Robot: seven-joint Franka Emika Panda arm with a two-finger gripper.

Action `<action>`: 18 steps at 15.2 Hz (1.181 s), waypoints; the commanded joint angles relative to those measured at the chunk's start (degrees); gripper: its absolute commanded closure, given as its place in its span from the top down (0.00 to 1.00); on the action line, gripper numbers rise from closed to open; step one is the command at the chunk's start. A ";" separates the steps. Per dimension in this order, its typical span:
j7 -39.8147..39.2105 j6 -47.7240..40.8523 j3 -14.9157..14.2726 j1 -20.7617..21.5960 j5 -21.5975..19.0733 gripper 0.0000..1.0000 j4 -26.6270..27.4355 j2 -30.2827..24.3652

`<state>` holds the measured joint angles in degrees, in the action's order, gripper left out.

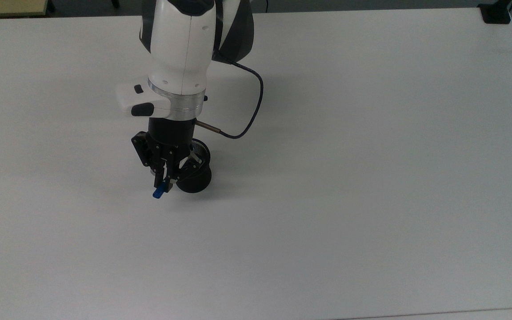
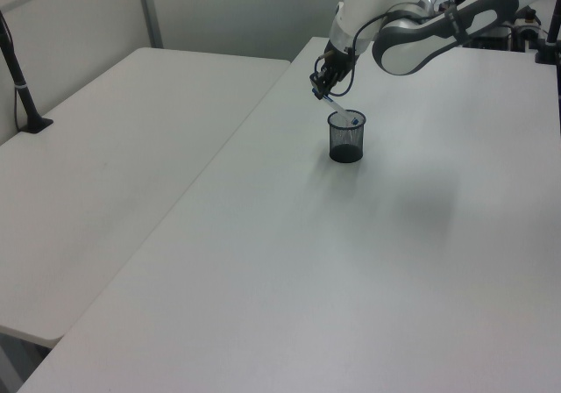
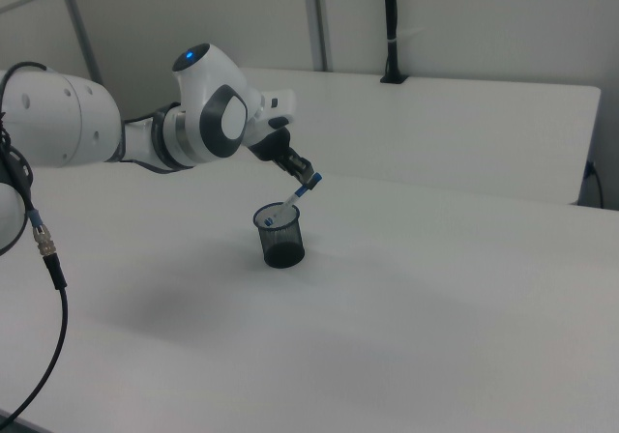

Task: Insert the marker
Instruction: 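Lower the marker into the cup and open the gripper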

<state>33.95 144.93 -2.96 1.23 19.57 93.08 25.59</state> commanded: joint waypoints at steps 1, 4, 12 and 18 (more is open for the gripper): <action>2.53 1.15 -0.20 0.53 1.35 0.29 0.88 -0.63; 2.97 0.97 0.06 0.62 0.56 0.81 0.79 -1.33; 2.10 -14.12 2.70 4.74 -0.05 1.00 0.88 -7.92; -23.09 -37.57 2.61 7.21 -11.11 1.00 0.44 -16.70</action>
<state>25.49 118.58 0.16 8.21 14.08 92.13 15.23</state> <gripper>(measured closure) 0.000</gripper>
